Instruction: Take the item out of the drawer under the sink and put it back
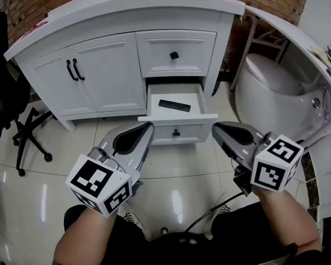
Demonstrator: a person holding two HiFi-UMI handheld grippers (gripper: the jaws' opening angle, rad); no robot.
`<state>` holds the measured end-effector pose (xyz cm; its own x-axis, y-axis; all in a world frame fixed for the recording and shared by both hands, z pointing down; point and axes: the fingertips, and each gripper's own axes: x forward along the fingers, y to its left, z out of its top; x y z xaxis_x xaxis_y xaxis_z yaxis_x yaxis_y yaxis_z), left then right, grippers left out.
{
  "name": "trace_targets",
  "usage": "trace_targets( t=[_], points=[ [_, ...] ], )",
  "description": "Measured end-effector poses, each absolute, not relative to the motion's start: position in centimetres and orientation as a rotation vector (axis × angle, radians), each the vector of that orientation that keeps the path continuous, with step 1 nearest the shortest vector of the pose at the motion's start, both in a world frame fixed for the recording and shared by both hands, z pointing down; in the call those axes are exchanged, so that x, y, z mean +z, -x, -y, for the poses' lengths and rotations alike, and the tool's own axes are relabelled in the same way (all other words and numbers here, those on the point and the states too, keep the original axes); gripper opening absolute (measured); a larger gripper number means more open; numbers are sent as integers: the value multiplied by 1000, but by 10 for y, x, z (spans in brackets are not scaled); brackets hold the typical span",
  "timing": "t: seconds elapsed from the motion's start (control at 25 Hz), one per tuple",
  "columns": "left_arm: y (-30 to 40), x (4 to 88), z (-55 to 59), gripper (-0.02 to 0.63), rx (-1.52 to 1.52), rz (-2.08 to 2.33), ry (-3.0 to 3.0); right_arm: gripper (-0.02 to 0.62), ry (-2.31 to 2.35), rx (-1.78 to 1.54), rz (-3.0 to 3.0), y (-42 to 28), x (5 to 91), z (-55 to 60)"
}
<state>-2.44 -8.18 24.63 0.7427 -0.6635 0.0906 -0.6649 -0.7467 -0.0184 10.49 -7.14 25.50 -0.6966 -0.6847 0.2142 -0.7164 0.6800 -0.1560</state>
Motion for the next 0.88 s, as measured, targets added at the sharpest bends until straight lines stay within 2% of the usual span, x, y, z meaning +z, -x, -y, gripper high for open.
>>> trace_targets(
  t=[0.88],
  points=[
    [20, 253, 109, 6, 140, 1100, -2903, 8, -1173, 437, 2764, -106, 260, 101]
  ],
)
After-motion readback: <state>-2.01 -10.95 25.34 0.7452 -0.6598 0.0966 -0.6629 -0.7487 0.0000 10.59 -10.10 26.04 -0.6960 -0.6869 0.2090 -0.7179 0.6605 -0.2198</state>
